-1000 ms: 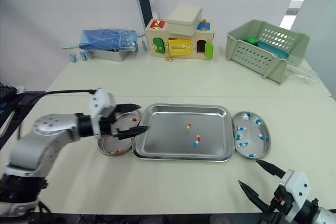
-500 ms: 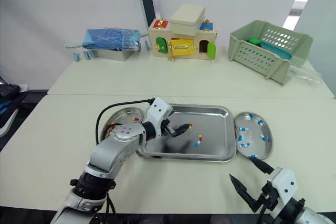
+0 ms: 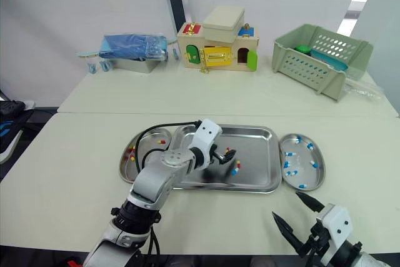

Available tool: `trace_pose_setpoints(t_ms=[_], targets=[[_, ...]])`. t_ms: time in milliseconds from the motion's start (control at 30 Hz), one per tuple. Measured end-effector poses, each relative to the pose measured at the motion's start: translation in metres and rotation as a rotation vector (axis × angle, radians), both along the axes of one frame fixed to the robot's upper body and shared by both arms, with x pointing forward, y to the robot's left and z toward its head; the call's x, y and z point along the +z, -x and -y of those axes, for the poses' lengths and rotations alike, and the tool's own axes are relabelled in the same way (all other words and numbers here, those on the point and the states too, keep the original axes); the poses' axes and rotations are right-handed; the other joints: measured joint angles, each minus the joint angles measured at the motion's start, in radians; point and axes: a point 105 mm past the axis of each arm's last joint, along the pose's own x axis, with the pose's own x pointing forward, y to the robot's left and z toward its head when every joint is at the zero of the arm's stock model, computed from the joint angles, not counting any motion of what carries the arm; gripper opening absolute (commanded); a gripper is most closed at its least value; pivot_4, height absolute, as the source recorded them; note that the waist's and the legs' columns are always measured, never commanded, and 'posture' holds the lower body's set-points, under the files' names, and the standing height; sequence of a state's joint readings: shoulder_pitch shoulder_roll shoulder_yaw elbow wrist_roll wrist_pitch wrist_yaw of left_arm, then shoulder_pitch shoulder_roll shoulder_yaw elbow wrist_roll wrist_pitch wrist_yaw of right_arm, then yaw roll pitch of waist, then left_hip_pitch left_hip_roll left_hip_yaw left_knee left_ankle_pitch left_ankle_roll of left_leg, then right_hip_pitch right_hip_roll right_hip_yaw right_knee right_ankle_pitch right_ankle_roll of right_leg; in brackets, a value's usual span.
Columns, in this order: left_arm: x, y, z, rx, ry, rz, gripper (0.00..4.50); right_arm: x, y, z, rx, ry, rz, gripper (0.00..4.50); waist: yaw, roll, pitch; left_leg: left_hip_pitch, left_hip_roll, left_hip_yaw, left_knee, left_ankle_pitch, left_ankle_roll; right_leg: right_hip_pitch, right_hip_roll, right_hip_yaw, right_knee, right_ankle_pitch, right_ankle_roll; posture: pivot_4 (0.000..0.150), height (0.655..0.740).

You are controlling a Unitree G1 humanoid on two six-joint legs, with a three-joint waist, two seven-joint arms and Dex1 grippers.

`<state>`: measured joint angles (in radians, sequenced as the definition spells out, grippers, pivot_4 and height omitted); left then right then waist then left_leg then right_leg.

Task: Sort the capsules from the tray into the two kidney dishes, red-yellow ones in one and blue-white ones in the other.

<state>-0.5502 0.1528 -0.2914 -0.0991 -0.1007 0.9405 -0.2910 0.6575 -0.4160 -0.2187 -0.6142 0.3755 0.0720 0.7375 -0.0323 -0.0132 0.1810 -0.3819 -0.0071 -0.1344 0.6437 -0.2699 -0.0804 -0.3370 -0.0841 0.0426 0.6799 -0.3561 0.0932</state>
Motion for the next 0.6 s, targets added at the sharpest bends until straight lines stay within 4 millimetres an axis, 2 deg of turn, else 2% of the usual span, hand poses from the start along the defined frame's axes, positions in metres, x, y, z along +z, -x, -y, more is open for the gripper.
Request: trace_pose_setpoints(t_ms=[200,333,600], targets=[[-0.003,-0.0004,-0.0022,0.02,-0.013,-0.013,4.5,0.0006,0.0002,-0.0006,0.001,-0.001,0.006,4.48,0.0,0.0,0.0,0.0,0.0,0.0,0.0,0.001,-0.001,0.0,0.0,0.0,0.0,0.0,0.0,0.15,0.74],[-0.0032,-0.0003,-0.0021,0.019,-0.014,-0.014,3.61,0.0011,0.0003,-0.0006,0.002,0.0,0.012,4.5,0.0,0.0,0.0,0.0,0.0,0.0,0.0,0.001,-0.002,0.0,0.0,0.0,0.0,0.0,0.0,0.15,0.74],[-0.0039,0.0015,0.0013,0.003,-0.007,-0.021,1.1,0.0011,-0.0005,-0.0004,-0.006,-0.002,0.014,4.5,0.001,0.0,0.0,0.0,0.0,0.0,0.0,0.001,-0.003,0.0,0.0,0.0,0.0,0.0,0.0,0.15,0.74]])
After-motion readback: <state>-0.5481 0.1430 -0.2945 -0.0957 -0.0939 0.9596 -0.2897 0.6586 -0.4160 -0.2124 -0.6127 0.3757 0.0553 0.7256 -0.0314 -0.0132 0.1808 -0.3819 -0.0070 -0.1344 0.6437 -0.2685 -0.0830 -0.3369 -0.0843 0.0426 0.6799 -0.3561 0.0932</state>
